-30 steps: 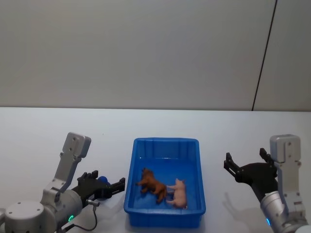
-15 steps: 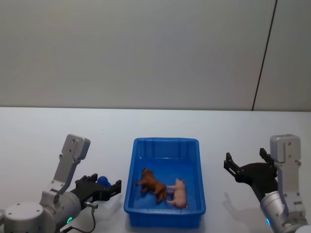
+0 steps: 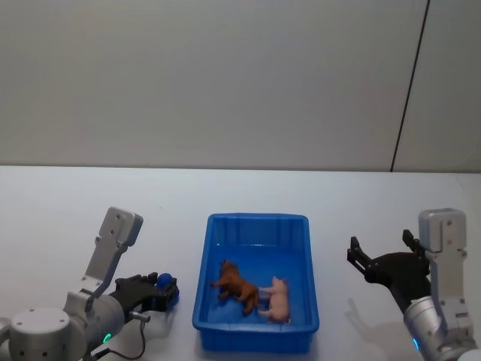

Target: Pick up the two dolls from the table and place them into the box.

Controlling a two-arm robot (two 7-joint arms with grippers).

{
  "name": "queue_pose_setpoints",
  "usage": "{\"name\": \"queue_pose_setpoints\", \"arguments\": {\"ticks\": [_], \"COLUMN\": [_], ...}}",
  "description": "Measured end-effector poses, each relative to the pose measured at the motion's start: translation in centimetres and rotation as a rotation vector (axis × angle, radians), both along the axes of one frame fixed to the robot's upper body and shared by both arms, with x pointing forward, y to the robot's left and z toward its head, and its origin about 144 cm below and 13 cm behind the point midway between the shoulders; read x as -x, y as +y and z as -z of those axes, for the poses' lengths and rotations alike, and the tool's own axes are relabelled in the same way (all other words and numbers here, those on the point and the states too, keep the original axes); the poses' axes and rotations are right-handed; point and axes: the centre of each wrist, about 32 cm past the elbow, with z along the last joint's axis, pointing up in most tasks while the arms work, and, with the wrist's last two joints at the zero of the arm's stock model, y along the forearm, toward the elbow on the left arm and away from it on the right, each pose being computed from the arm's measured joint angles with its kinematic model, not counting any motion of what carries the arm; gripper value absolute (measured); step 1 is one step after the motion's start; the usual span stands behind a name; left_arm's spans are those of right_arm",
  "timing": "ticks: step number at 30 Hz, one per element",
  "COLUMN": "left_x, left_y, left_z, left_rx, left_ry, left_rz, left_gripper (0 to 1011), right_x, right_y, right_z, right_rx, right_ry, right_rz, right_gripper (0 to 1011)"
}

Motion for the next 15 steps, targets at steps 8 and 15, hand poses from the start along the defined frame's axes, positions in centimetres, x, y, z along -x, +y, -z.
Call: {"name": "queue_pose_setpoints", "arguments": {"ticks": [8, 15], "left_x": [-0.56, -0.79], "left_y": [0.15, 0.09], "left_z": [0.02, 0.10], "left_rx": [-0.036, -0.061], "left_ry": [0.039, 0.053], "left_rz": [0.004, 0.007], "left_gripper": [236, 194], "right_x": [0.00, 0.00], "right_y": [0.00, 0.00], "right_z": [0.00, 0.00], "right_rx": [0.000, 0.000], "right_ry": [0.000, 0.000], "right_rz": [0.000, 0.000], "right_gripper": [1001, 1001]}}
